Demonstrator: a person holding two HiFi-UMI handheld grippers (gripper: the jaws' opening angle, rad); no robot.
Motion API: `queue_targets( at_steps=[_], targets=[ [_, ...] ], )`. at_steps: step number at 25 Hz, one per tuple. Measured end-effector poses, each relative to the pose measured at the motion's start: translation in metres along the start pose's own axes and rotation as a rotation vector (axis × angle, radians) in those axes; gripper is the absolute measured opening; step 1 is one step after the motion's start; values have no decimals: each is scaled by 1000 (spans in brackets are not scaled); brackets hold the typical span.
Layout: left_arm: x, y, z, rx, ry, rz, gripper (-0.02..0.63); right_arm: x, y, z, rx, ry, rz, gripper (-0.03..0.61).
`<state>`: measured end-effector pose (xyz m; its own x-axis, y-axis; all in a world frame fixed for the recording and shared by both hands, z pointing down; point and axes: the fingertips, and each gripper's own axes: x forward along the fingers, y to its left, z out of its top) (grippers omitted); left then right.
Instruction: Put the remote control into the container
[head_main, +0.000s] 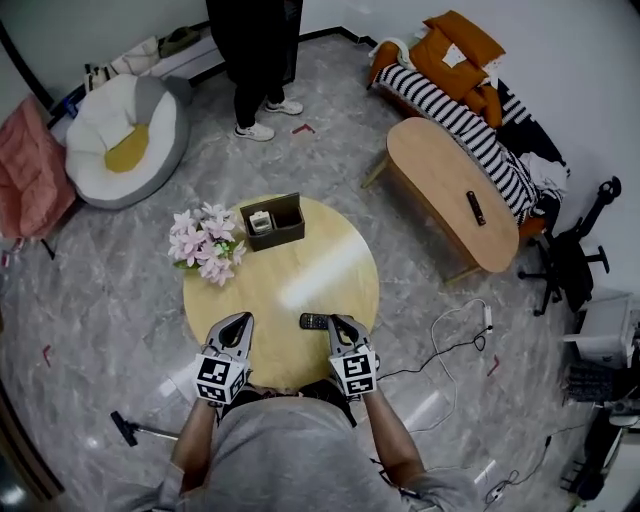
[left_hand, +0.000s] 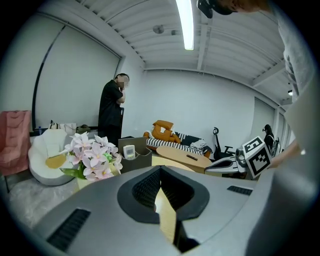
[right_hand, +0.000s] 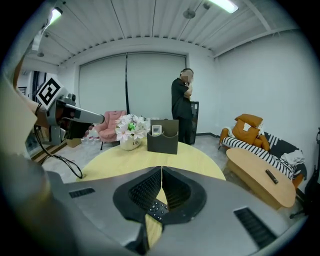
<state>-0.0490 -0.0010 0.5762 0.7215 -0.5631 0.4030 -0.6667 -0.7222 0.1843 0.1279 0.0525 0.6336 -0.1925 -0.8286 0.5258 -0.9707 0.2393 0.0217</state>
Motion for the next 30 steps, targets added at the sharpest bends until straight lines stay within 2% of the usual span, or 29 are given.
queue_targets(
  at_steps=[4,7,21,24,28,30],
  targets=[
    [5,-3,-8,-32,7,13,8,8,5,-22,-52,72,57,11],
    [3,-3,-15,-59,15,32,6,11,8,-37,-126,120,85,11],
    [-12,10,-30,-114,23,107,8,28,36,-79,-589,265,310,15],
    [-13,11,-29,-114,20,112,8,29,39,-92,-667,307,366,73],
    [-13,11,-26,-111,16,115,6,31,37,-99,-719,342,397,114],
    [-12,11,-26,-111,16,117,8,35,37,-106,-752,369,417,158]
  ],
)
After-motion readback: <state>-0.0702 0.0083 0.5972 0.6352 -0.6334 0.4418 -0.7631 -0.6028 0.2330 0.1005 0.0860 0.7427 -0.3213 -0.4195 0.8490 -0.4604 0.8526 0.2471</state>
